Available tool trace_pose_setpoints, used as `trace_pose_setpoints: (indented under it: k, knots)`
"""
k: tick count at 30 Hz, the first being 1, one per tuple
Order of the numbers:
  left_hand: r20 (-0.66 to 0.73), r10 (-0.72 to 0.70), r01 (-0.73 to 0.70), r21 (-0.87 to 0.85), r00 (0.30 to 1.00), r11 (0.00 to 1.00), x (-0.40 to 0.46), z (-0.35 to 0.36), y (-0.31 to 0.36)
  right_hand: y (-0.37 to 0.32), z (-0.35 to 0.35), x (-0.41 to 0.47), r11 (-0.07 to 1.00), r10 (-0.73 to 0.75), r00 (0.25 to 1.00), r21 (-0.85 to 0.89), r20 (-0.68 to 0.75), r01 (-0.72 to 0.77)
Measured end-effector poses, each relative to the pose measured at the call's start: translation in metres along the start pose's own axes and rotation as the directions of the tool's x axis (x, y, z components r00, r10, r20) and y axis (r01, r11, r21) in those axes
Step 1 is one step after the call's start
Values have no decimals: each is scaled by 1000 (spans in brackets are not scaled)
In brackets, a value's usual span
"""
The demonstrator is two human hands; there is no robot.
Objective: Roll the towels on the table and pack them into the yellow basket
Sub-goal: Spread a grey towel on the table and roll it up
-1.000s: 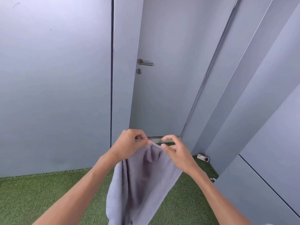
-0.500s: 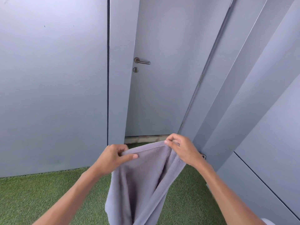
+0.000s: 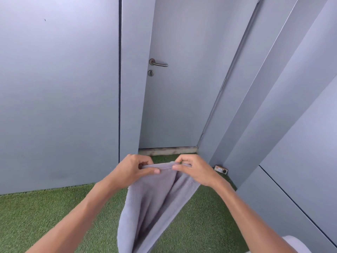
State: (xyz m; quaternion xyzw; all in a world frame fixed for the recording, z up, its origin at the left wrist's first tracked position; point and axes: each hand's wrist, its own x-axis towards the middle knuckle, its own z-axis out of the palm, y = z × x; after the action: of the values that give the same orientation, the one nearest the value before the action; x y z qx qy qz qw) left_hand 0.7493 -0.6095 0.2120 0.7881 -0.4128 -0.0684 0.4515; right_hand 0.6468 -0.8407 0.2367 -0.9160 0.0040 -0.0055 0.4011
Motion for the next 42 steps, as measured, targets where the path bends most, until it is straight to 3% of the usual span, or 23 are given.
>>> trace_pose_setpoints:
  k: [6, 12, 16, 19, 21, 27, 30, 32, 38, 42]
  knots:
    - [46, -172, 169, 51, 984, 984, -25, -5, -42, 25, -1, -22, 986, 112, 994, -120, -18, -114]
    - [60, -191, 188, 56, 980, 981, -34, 25, -36, 57, 19, -51, 939, 287, 957, -209, 35, -274]
    - [70, -263, 257, 81, 962, 963, -51, 74, -48, 92, 41, -93, 753, 540, 831, -519, 136, -404]
    - [149, -303, 292, 92, 941, 952, -71, 119, -49, 124, 42, -132, 560, 717, 692, -661, 84, -500]
    - [205, -325, 307, 113, 923, 945, -82, 145, -46, 148, 31, -157, 477, 768, 640, -695, 31, -538]
    - [296, -362, 341, 123, 884, 932, -98, 198, -34, 197, -14, -204, 335, 838, 536, -679, -102, -653]
    - [295, -402, 383, 123, 867, 916, -103, 220, -30, 225, -41, -218, 265, 824, 500, -598, -267, -756]
    - [267, -427, 407, 127, 864, 904, -106, 234, -27, 249, -57, -225, 288, 800, 482, -475, -357, -831]
    - [82, -491, 479, 135, 867, 867, -105, 276, -11, 340, -108, -237, 369, 824, 316, 23, -471, -929]
    - [29, -512, 504, 131, 859, 854, -103, 308, 2, 392, -134, -240, 420, 771, 315, 70, -554, -905]
